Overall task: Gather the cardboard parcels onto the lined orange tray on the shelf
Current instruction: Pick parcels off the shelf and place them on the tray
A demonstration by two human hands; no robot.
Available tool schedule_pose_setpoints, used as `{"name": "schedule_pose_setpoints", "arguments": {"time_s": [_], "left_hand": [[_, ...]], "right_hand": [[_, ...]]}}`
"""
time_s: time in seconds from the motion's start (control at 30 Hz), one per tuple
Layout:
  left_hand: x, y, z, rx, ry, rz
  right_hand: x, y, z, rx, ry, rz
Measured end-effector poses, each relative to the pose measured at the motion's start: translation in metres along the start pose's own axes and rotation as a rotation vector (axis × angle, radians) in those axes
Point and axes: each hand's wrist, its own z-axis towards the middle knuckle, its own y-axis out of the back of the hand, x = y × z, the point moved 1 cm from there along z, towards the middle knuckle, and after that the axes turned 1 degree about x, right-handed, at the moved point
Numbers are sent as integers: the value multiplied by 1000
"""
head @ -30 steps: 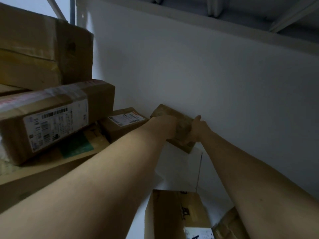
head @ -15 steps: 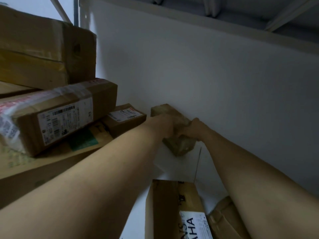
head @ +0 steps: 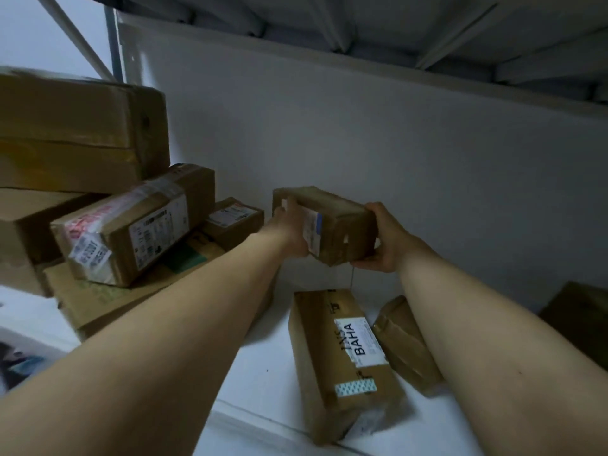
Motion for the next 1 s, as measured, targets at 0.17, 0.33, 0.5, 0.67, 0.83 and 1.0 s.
{"name": "schedule_pose_setpoints", "arguments": {"time_s": [0.17, 0.33, 0.5, 0.67, 0.83, 1.0], "left_hand": [[-7, 5, -34, 3, -57, -22], [-26, 2, -65, -46, -181, -10], [-55, -7, -95, -65, -284, 1], [-87, -20, -117, 10, -311, -57], [-126, -35, -141, 52, -238, -338], [-166, -67, -166, 81, -163, -442]], "right_hand": [[-15, 12, -40, -81, -40, 167], [-30, 28, -83, -174, -67, 227], [-46, 54, -122, -226, -68, 265], [-56, 80, -150, -239, -48, 250], [-71, 118, -175, -205, 14, 322], [-91, 164, -200, -150, 58, 344]]}}
